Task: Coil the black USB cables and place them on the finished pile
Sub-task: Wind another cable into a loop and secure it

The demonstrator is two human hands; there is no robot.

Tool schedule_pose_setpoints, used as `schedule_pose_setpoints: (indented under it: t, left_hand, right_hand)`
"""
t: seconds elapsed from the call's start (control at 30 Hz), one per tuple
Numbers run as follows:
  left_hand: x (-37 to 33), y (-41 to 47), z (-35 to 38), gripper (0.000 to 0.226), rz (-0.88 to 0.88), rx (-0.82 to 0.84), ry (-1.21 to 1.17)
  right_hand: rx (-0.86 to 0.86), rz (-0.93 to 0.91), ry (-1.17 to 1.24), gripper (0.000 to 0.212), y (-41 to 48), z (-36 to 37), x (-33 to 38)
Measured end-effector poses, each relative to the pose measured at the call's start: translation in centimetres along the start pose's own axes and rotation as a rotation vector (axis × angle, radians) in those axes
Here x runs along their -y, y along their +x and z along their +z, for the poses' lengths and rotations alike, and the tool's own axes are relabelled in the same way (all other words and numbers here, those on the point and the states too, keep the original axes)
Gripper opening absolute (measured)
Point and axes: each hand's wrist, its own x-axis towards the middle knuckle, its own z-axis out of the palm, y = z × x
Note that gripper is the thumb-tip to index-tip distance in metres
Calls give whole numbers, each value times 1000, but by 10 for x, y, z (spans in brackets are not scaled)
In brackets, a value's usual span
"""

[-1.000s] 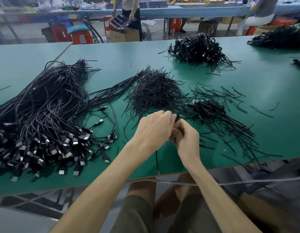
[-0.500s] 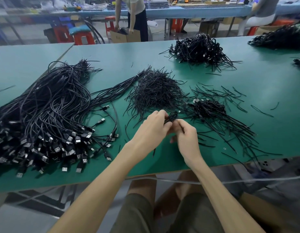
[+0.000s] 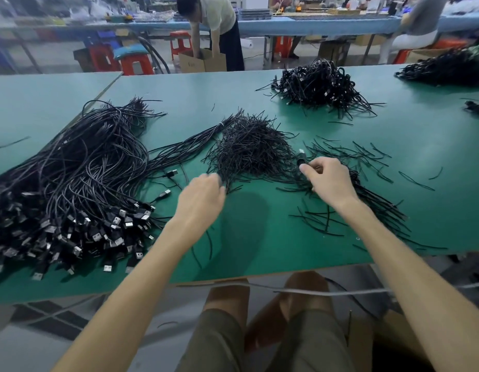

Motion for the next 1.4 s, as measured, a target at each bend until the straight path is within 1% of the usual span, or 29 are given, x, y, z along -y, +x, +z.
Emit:
schedule_pose_setpoints:
  t: [0.07, 0.13, 0.17, 0.3, 0.4, 0.47, 0.53, 0.6, 0.67, 0.73, 0.77, 0.83, 0.9, 0.93, 0.97, 1.0, 1.03, 1.07, 1.1, 1.17, 1.27, 1.33, 1.4]
  left_hand:
    - [16, 2, 1, 30, -103, 49, 223]
    - [27, 3, 4, 34, -146, 93, 316]
    - [31, 2, 5, 33, -148, 105, 300]
    - [38, 4, 6, 21, -198, 100, 77]
    - [44, 5, 6, 22, -230, 94, -5]
    - [48, 4, 6, 25, -257, 96, -73]
    - [50, 3, 7, 26, -293, 98, -193]
    - [44, 2, 4, 22, -277, 55, -280]
    - [31, 1, 1, 18, -202, -36, -294]
    - [17, -2, -2, 17, -124, -93, -289]
    - [10, -4, -3, 16, -92, -74, -314]
    - [-1, -10, -5, 15, -23, 66, -455]
    - [-14, -16, -7, 17, 96, 279, -530]
    - [-19, -19, -7, 18, 157, 362, -541]
    - [-23, -20, -8, 20, 201, 407, -556]
    - [-24, -20, -9, 21, 225, 414, -576]
    - [-23, -19, -11, 21, 231, 404, -600]
    - [-20, -18, -14, 21, 223, 390, -641]
    - [-16, -18, -17, 19, 208, 376, -708]
    - [-5, -18, -25, 15, 186, 336, -918]
    - [9, -17, -35, 19, 192, 258, -1253]
    - [12, -15, -35, 23, 177, 251, -1421]
    - [9, -15, -31, 25, 117, 252, -1604]
  right_hand:
    - [-12, 6, -211, 31, 17, -7, -5]
    - [-30, 25, -331, 33, 25, -10, -13]
    - [-44, 31, -358, 33, 26, -11, -18]
    - [-140, 13, -437, 35, 23, -6, -33]
    - [-189, -36, -531, 39, 18, 0, -35]
    - [-194, -74, -532, 43, 12, 5, -33]
    - [-199, -135, -525, 44, 3, 11, -27]
    - [-227, -220, -511, 44, -7, 16, -18]
    - [-228, -314, -470, 44, -17, 23, -5]
    - [-169, -400, -405, 44, -30, 34, 9]
    - [-129, -434, -368, 46, -37, 40, 16]
    - [-48, -518, -305, 52, -49, 53, 28]
    - [52, -570, -229, 65, -58, 64, 35]
    - [127, -555, -161, 73, -60, 69, 37]
    - [211, -510, -70, 76, -62, 73, 37]
    - [280, -440, 30, 72, -63, 75, 37]
    - [316, -379, 100, 61, -65, 77, 35]
    - [316, -336, 130, 50, -66, 77, 33]
    - [285, -310, 136, 44, -66, 77, 30]
    - [193, -249, 163, 37, -66, 72, 24]
    - [88, -174, 213, 25, -62, 60, 16]
    - [118, -192, 173, 26, -66, 55, 15]
    - [199, -288, 63, 30, -76, 54, 20]
